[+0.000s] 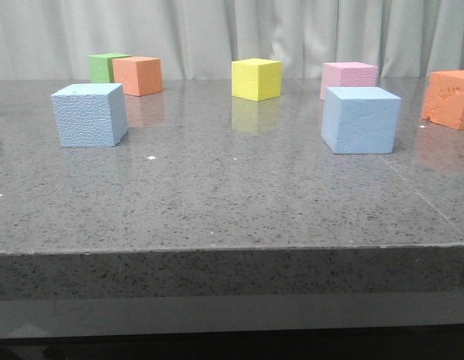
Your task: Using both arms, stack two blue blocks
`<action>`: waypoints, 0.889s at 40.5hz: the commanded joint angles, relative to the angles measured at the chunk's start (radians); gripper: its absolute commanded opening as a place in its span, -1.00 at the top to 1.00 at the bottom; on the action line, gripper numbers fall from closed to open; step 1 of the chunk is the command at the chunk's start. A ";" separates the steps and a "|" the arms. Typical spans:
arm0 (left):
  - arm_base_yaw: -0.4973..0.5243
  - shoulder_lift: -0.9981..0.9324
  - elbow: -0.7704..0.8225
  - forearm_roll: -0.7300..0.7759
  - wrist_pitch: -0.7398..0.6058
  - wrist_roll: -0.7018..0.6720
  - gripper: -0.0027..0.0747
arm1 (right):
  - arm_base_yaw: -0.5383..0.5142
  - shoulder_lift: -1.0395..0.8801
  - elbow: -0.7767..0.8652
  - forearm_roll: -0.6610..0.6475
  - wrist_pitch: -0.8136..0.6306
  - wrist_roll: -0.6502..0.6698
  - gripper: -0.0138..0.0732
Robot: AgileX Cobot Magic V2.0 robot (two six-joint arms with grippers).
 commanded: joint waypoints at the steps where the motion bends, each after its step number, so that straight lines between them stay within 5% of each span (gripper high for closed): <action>1: 0.002 -0.018 0.003 -0.009 -0.098 -0.002 0.98 | 0.001 -0.018 -0.007 0.005 -0.114 -0.002 0.84; 15: 0.002 -0.018 -0.064 -0.037 -0.145 -0.008 0.98 | 0.001 -0.018 -0.134 0.056 0.040 -0.002 0.84; 36: 0.002 0.242 -0.678 -0.060 0.423 -0.008 0.98 | 0.001 0.271 -0.608 0.057 0.374 -0.002 0.84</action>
